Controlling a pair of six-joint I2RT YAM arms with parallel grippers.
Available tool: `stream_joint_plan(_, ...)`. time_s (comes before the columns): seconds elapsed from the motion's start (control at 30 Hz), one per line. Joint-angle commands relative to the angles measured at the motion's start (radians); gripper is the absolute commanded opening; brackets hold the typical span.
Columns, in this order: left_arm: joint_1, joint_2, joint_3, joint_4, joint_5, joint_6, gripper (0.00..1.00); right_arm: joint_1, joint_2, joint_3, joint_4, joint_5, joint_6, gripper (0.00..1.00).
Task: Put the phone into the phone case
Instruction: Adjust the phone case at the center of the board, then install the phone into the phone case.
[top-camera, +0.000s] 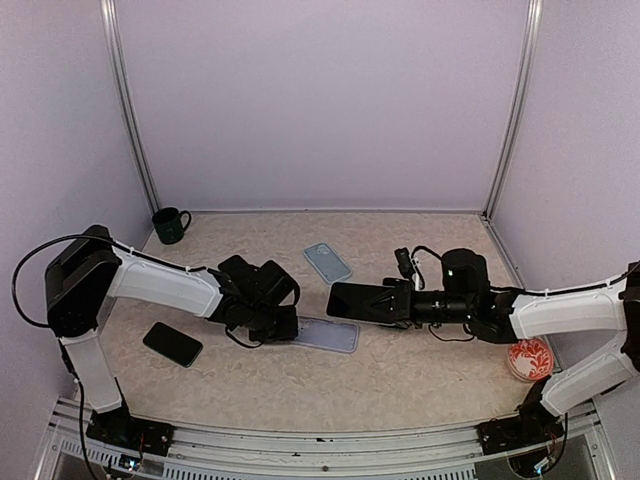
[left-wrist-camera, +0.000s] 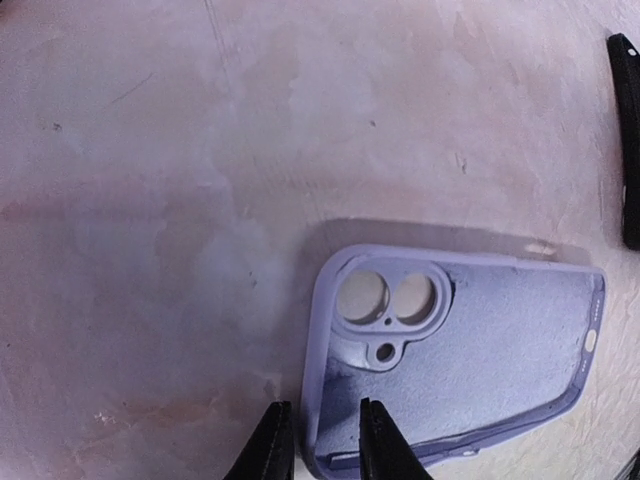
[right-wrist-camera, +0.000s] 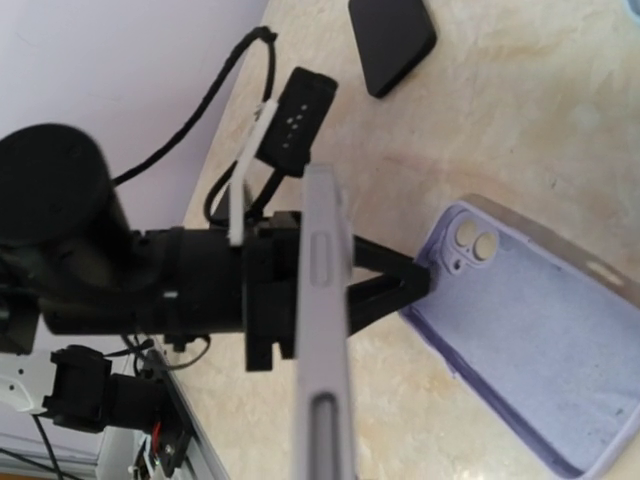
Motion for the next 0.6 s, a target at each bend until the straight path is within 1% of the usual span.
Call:
stream_joint_plan(0.0,-0.006,-0.055,-0.059,-0.067,-0.002,-0.03,0.29,0.023,0.04,0.053,0.062,-0.019,0.047,0.0)
stream_joint_plan(0.03,-0.003,-0.068,-0.067,-0.065,-0.012,-0.032,0.3,0.026,0.055,0.062,0.062,-0.024,0.054,0.0)
stream_joint_plan(0.1,0.007,-0.098,-0.09,-0.053,-0.027,-0.032,0.37,0.034,0.085,0.077,0.063,-0.035,0.063,0.0)
stream_joint_plan(0.27,0.043,-0.192,-0.168,0.018,-0.031,-0.023,0.65,0.053,0.159,0.108,0.088,-0.053,0.092,0.0)
stream_joint_plan(0.33,0.062,-0.234,-0.2,0.069,-0.022,-0.016,0.71,0.057,0.186,0.115,0.102,-0.06,0.105,0.0)
stream_joint_plan(0.4,0.082,-0.264,-0.232,0.114,-0.004,-0.012,0.73,0.058,0.211,0.122,0.119,-0.071,0.12,0.0)
stream_joint_plan(0.43,0.091,-0.275,-0.247,0.134,0.006,-0.011,0.76,0.059,0.224,0.126,0.128,-0.076,0.126,0.0)
stream_joint_plan(0.57,0.115,-0.319,-0.294,0.204,0.037,-0.01,0.93,0.066,0.267,0.15,0.142,-0.083,0.138,0.0)
